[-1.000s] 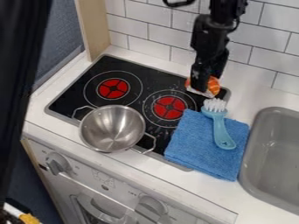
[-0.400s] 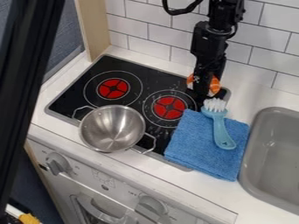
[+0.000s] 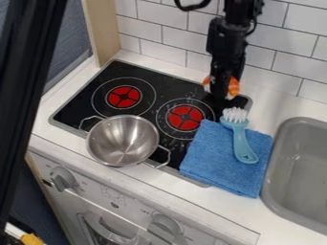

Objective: Move the sushi in the bottom left corner of the burner

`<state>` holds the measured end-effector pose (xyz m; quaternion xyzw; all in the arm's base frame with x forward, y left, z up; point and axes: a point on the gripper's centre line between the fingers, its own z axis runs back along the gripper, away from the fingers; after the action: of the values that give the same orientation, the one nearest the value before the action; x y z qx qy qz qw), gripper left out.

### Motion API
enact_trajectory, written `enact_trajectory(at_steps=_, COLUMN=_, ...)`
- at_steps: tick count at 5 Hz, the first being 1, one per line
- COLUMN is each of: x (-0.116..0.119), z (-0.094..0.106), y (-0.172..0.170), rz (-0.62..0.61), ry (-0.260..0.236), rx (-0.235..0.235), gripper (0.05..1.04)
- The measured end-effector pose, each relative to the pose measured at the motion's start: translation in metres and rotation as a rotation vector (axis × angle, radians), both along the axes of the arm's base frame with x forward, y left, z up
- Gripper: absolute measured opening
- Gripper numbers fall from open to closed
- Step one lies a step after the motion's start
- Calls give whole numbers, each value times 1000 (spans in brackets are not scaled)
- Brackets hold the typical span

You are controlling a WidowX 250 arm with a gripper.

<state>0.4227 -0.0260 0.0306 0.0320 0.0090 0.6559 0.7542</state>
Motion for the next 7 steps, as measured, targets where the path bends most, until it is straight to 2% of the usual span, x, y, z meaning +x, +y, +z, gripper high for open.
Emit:
enact_trajectory(at_steps=1, x=1, z=12, y=7, rz=-34, ry=23, rx=-1, gripper=575)
enact_trajectory(at_steps=2, x=1, z=28, y=15, rz=-210, ry=105, rx=9, gripper=575)
enact_trajectory(at_steps=3, x=-6, z=31, y=22, rz=-465, ry=196, rx=-4, gripper=575)
enact_trajectory(at_steps=4, x=-16, z=9, y=40, rz=-644, ry=234, rx=-8, gripper=574)
enact_trajectory(at_steps=5, x=-32, z=7, y=62, rz=-790, ry=180, rx=-15, gripper=574)
enact_trajectory(at_steps=6, x=-54, z=13, y=69, rz=-856, ry=123, rx=-3, gripper=575)
enact_trajectory(at_steps=7, x=-64, z=11, y=93, rz=-841, ry=142, rx=13, gripper=574)
